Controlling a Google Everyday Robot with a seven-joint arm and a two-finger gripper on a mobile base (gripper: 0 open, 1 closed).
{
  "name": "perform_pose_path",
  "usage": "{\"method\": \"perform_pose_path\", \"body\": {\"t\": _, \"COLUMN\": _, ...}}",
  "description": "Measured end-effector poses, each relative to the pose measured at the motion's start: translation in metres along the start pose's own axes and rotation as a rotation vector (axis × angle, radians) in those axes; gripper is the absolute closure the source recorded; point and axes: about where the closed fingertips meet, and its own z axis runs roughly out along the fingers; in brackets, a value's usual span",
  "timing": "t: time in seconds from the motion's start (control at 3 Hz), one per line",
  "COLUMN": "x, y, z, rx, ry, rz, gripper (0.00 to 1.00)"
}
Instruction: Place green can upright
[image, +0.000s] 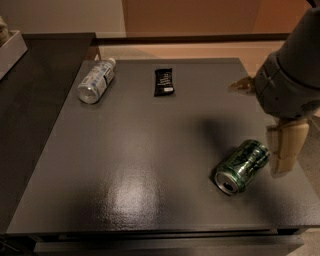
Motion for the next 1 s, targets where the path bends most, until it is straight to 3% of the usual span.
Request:
{"method": "perform_pose_path", "body": {"t": 0.33, "x": -0.01, "y": 0.014, "z": 0.017, "rx": -0.054, "ry": -0.018, "rz": -0.148, "gripper": 0.0}}
{"method": "perform_pose_path", "body": {"t": 0.67, "x": -0.015, "y": 0.028, "z": 0.035, "rx": -0.079, "ry": -0.045, "rz": -0.256, "gripper": 0.0}}
{"method": "perform_pose_path", "body": {"t": 1.0, "x": -0.014, "y": 0.037, "z": 0.058, "rx": -0.095, "ry": -0.055, "rz": -0.321, "gripper": 0.0}}
